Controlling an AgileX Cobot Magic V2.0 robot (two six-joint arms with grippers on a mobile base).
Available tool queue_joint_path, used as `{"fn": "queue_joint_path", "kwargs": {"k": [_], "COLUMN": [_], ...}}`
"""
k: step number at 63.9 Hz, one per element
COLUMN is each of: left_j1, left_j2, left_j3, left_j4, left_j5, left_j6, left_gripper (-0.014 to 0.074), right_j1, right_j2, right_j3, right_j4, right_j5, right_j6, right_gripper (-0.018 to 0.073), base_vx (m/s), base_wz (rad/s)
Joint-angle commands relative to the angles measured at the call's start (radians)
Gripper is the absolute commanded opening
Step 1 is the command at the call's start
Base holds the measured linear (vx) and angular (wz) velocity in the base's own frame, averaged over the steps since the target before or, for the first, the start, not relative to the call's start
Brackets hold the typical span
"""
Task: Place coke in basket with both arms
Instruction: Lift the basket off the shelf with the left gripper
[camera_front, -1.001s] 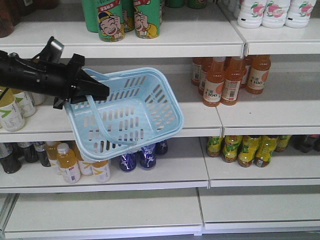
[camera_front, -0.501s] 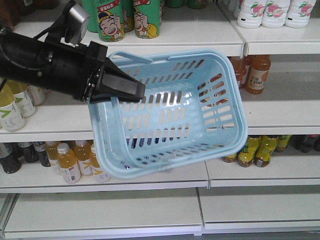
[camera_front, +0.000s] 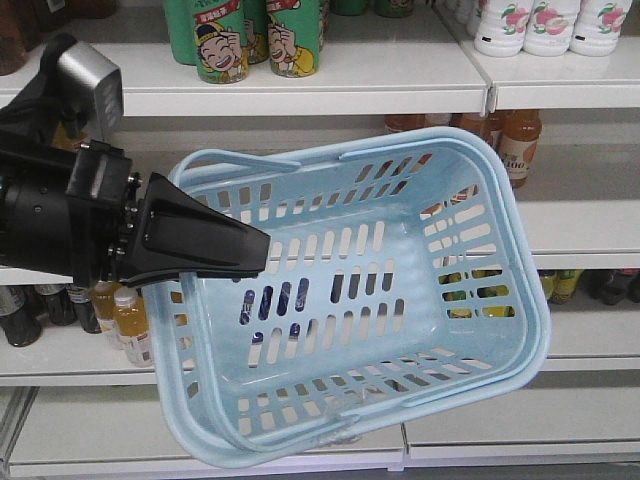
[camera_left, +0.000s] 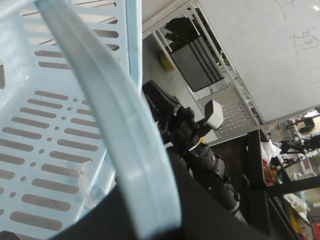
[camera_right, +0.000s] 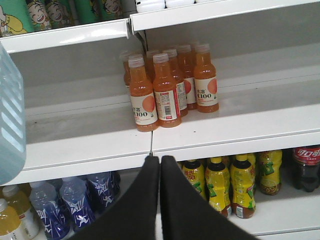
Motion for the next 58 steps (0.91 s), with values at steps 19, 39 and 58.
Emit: {"fn": "queue_joint_path", "kwargs": {"k": [19,39,58], "left_j1": [-0.003,-0.003,-0.029], "left_j2": [-0.033,-0.033,-0.090], "left_j3": [-0.025,-0.025,-0.006], "left_j4": [-0.074,-0.014,0.067], "left_j5": [0.012,0.012,0.012], "left_j6": [-0.003,-0.029,-0.097], "left_gripper": [-0.0008,-0.0008,-0.0008], "right_j1": [-0.004,-0.004,-0.004], "right_j2": [-0.018,-0.018,-0.018], "right_j3": [0.015,0.015,0.015], "right_j4": [-0.005,-0.005,-0.005], "right_j5": [-0.077,-0.077,-0.077], "right_j6": [-0.002,-0.002,-0.002], "right_gripper": [-0.0005,-0.0005,-0.0005], "base_vx": [0.00,0.00,0.00], "base_wz": [0.00,0.00,0.00]}}
